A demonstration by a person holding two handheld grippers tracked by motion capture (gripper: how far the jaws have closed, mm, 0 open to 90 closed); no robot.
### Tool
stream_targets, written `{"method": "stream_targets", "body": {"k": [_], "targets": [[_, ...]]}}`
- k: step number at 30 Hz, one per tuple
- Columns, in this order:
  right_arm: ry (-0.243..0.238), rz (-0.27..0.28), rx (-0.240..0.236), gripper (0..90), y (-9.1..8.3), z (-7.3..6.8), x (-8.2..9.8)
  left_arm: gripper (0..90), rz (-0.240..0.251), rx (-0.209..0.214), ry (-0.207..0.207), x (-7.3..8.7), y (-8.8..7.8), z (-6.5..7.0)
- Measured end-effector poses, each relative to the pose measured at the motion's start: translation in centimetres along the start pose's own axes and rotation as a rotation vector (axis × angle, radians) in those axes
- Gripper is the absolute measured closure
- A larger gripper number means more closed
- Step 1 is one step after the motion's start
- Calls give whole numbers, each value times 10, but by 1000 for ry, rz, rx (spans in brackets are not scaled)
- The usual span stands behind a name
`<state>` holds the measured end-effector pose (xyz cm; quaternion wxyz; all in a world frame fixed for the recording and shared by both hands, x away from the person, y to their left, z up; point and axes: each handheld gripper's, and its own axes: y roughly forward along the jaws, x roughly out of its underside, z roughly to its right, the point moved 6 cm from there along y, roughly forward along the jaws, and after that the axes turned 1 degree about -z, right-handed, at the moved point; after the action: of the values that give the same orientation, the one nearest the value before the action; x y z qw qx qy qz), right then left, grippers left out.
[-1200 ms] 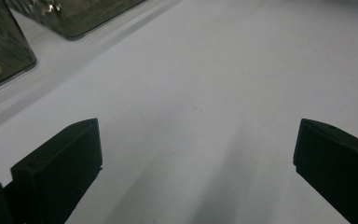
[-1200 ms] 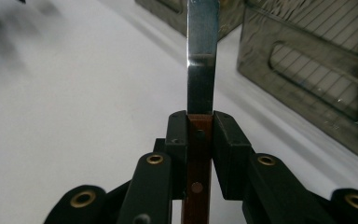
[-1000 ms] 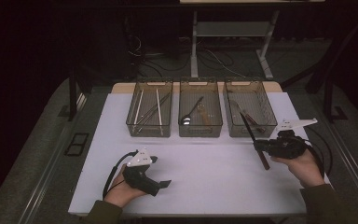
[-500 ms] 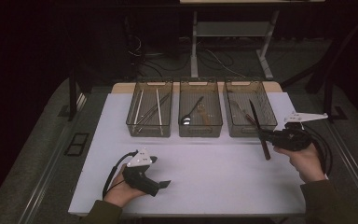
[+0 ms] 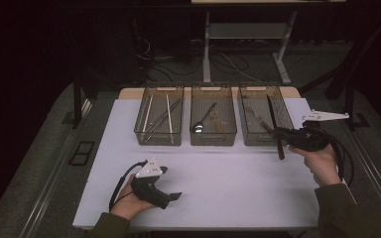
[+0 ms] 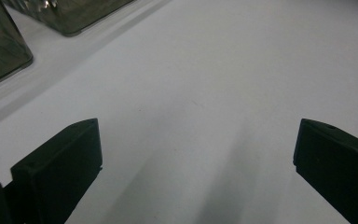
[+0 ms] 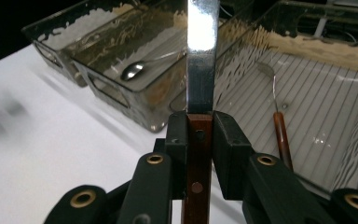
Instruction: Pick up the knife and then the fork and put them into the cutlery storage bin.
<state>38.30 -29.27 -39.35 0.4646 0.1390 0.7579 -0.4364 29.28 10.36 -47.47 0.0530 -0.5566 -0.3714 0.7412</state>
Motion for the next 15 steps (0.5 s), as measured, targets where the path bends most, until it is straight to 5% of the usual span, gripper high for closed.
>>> {"method": "stream_targets", "body": {"k": [15], "targets": [[-2,47,39,770,7,5,-32,0,1,3,2,0,0,1]]}}
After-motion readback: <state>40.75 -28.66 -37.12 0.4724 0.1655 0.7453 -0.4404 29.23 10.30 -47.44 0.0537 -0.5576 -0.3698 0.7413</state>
